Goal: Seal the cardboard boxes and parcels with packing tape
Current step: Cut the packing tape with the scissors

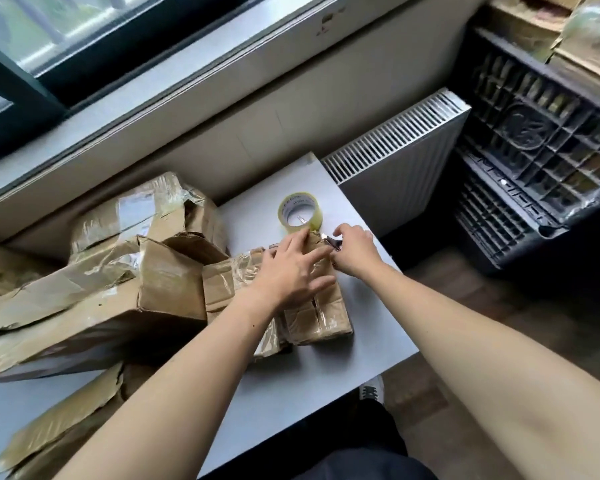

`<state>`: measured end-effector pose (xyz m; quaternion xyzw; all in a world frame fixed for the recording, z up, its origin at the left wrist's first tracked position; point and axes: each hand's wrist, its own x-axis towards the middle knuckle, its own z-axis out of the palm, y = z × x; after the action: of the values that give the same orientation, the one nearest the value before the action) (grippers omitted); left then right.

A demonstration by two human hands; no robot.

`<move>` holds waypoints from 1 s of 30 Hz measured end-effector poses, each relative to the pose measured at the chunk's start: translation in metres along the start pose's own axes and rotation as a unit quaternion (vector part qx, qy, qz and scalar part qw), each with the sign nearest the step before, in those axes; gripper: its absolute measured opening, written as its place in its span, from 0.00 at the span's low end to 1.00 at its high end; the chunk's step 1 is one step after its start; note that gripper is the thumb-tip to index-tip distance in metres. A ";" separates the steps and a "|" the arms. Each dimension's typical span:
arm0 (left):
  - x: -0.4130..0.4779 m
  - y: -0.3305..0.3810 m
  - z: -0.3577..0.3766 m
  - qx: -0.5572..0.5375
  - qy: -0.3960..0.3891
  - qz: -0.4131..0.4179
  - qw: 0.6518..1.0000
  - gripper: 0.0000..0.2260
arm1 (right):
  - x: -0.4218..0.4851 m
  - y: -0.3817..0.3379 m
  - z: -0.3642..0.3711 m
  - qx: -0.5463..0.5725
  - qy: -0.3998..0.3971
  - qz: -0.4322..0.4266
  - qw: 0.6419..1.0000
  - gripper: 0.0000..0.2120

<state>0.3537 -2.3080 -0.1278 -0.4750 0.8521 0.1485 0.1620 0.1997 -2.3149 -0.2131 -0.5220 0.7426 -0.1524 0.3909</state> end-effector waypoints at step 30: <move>0.019 -0.015 -0.009 -0.119 0.050 -0.051 0.990 0.23 | -0.060 0.009 -0.046 0.285 -0.013 0.088 0.954 0.12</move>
<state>0.3562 -2.3340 -0.1295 -0.5402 0.8102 0.2167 0.0691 0.1687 -2.2657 -0.1632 -0.3239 0.7060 -0.3159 0.5449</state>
